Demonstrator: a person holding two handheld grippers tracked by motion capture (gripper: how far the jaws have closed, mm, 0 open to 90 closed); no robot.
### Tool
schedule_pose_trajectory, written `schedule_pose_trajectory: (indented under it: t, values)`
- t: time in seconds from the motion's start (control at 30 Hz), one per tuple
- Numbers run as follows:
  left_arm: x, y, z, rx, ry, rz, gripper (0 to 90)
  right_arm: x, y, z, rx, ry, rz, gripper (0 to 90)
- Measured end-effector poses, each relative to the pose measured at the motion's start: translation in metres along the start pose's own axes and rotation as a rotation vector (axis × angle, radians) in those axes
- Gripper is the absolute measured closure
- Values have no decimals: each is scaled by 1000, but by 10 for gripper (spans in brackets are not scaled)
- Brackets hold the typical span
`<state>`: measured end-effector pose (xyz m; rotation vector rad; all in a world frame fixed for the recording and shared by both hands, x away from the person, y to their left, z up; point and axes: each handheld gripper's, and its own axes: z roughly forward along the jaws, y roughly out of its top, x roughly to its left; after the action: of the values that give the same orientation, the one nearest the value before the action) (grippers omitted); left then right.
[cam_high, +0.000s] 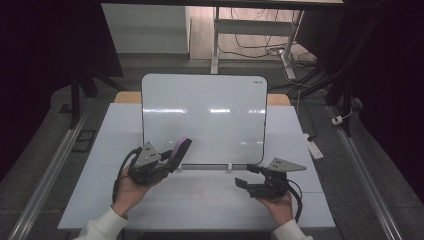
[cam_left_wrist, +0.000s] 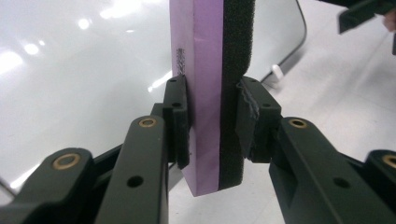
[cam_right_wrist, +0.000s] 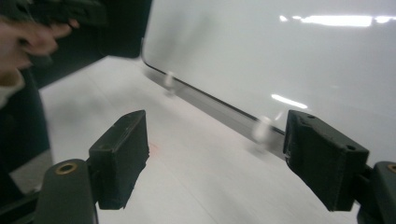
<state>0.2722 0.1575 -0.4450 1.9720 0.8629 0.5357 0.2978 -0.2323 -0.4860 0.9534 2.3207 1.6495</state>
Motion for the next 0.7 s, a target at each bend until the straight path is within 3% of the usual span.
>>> schedule_pose_trajectory:
  t: [0.27,0.53,0.7]
  values:
    - [19,-1,-9,-22,37,-65,659,-10,-10,-14,24,-82,-40,230]
    - [40,-3,-20,-37,95,-140,659,-13,-15,-20,35,-104,-47,231]
    - [52,-5,-19,-22,132,-182,658,-15,-17,-22,35,-102,-33,231]
